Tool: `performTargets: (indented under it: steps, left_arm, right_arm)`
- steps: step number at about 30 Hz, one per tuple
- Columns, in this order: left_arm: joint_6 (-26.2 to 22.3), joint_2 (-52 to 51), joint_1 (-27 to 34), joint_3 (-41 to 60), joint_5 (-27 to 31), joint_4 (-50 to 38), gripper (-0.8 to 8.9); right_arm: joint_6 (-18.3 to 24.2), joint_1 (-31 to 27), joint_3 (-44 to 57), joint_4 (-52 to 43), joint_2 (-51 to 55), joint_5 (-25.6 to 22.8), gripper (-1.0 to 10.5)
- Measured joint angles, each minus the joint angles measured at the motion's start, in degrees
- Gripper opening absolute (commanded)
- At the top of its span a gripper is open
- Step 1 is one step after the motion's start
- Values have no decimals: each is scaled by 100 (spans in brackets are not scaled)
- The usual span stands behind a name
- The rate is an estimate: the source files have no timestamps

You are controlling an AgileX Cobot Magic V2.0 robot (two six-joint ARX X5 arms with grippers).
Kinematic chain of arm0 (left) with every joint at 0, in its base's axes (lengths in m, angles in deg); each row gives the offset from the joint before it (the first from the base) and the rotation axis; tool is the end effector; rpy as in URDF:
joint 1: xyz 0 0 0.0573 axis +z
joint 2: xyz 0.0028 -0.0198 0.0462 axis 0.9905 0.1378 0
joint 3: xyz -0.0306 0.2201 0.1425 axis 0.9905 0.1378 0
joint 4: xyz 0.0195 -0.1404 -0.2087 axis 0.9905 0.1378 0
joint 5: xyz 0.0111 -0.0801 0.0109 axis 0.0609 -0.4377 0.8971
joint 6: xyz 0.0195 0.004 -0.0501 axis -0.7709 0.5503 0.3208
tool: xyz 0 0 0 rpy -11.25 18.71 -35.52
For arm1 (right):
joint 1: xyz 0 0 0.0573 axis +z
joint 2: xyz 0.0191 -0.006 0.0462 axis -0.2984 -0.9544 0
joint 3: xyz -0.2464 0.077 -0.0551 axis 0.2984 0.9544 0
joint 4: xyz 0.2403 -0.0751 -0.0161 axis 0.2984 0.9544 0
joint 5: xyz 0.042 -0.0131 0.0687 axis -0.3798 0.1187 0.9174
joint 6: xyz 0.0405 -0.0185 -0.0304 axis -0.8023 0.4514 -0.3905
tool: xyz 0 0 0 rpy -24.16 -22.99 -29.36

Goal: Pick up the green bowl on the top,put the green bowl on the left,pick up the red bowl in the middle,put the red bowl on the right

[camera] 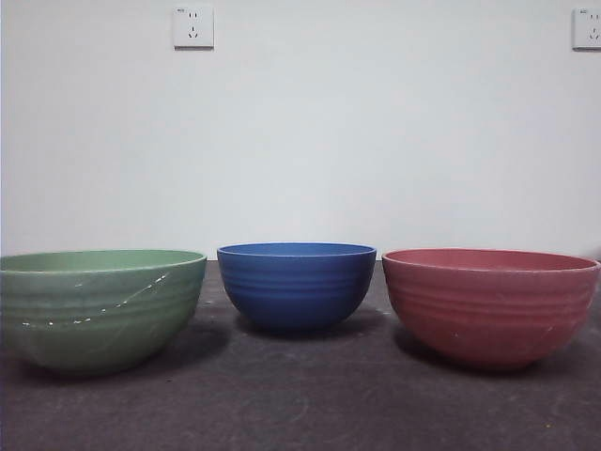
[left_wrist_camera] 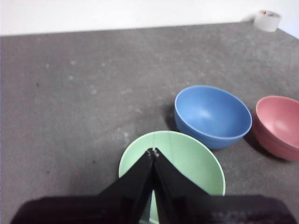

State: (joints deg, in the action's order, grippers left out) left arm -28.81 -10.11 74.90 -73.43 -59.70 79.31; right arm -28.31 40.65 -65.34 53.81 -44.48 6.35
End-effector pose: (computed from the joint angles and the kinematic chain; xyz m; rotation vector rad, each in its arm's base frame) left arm 0.0864 -0.0191 0.2864 -0.0502 0.3894 -0.4000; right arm 0.1235 0.0506 0.3038 -0.0505 0.1599 0.3248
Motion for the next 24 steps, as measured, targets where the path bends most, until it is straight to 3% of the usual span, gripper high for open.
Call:
performTargets:
  steps: [10,13,17,24]
  left_arm:
    - [-2,-103,-15,0,7,105,-3]
    - [-238,-496,-15,28,168,162,-3]
    - [-527,-1250,87,341,417,-363,-3]
    - [-610,-2142,442,2046,1012,-1589,-3]
  right_arm:
    - [0,0,0,4,4,0,5]
    - [0,0,0,9,4,0,5]
    - [0,0,0,11,4,0,5]
    - [0,0,0,11,4,0,5]
